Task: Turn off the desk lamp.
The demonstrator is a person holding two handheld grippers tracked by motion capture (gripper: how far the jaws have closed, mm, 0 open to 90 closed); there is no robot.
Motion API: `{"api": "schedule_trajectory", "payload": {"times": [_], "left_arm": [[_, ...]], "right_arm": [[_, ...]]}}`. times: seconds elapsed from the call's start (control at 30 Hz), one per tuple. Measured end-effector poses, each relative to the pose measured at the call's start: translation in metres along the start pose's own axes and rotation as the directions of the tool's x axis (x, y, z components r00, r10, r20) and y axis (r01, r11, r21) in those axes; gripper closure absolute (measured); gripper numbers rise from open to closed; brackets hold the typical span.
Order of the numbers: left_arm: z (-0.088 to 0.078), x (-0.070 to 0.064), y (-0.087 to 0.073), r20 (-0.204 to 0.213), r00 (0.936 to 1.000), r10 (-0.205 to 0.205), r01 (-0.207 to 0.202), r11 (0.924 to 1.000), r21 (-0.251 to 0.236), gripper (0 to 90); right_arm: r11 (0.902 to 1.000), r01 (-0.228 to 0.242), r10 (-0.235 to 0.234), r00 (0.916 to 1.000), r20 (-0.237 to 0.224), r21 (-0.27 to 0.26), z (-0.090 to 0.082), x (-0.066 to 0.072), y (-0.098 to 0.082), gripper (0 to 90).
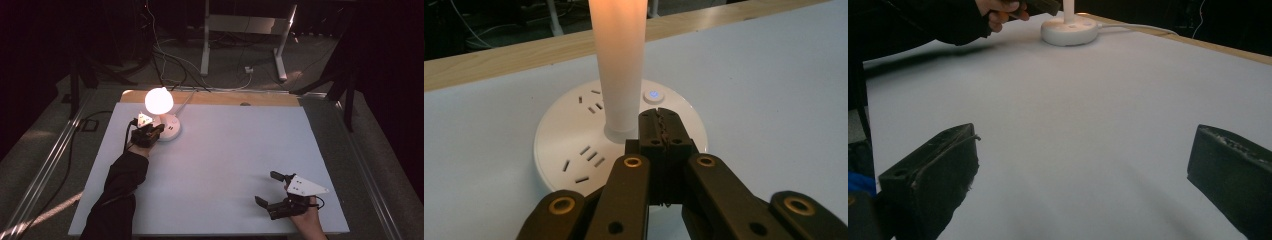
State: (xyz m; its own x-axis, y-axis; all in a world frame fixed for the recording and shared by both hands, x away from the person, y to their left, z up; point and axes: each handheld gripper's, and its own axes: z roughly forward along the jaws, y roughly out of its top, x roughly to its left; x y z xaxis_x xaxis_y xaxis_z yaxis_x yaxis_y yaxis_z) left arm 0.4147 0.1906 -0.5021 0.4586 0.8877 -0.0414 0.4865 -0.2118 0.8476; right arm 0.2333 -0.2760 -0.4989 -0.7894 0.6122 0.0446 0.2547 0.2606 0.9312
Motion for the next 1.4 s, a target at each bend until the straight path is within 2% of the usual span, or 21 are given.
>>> {"api": "schedule_trajectory", "payload": {"times": [0.27,0.33,0.7,0.77,0.8,0.83,0.93,1.0,1.07,1.17,1.4], "left_arm": [[0.005,-0.003,-0.004,0.002,0.9999,0.011,-0.011,0.9997,0.024,90.0],[0.006,-0.003,-0.006,0.008,1.0,0.001,-0.001,0.9997,0.024,90.0],[0.01,-0.002,-0.009,0.009,0.9999,0.012,-0.012,0.9993,0.036,90.0],[0.01,-0.004,-0.009,0.0,0.9995,0.032,-0.032,0.9988,0.036,90.0],[0.01,-0.003,-0.009,0.003,0.9998,0.02,-0.02,0.999,0.039,90.0],[0.01,-0.005,-0.008,-0.006,0.9989,0.046,-0.046,0.9979,0.045,90.0],[0.011,-0.007,-0.005,-0.013,0.9977,0.067,-0.066,0.9957,0.065,90.0],[0.01,-0.007,-0.003,-0.01,0.9978,0.065,-0.064,0.9954,0.072,90.0],[0.007,-0.006,0.002,0.008,0.9995,0.031,-0.032,0.9983,0.05,90.0],[0.004,-0.005,0.005,0.017,0.9997,0.019,-0.02,0.9992,0.036,90.0],[-0.001,-0.002,0.009,0.017,0.9997,0.016,-0.016,0.9995,0.027,90.0]], "right_arm": [[1.0,-0.002,0.002,1.0,0.001,0.0,0.0,0.0,0.0,0.0],[1.0,-0.004,0.004,1.0,0.0,0.0,0.0,0.0,0.0,0.0],[1.0,-0.003,0.003,1.0,0.0,0.001,0.0,-0.001,0.0,0.0],[1.0,-0.002,0.002,1.0,-0.001,0.002,0.0,0.0,-0.001,0.0],[1.0,-0.003,0.003,1.0,-0.001,0.003,0.0,0.0,-0.001,0.0],[1.0,-0.002,0.002,1.0,-0.002,0.005,0.001,0.0,0.0,0.0],[1.0,0.002,-0.002,1.0,-0.001,0.003,0.0,0.0,0.0,0.0],[1.0,-0.002,0.002,1.0,-0.001,0.001,0.0,0.0,0.0,0.0],[1.0,-0.002,0.002,1.0,0.001,-0.002,0.0,0.0,0.0,0.0],[1.0,-0.001,0.001,1.0,0.002,-0.001,0.0,-0.001,0.0,0.0],[1.0,-0.002,0.002,1.0,0.001,-0.002,-0.001,0.0,0.0,0.0]]}}
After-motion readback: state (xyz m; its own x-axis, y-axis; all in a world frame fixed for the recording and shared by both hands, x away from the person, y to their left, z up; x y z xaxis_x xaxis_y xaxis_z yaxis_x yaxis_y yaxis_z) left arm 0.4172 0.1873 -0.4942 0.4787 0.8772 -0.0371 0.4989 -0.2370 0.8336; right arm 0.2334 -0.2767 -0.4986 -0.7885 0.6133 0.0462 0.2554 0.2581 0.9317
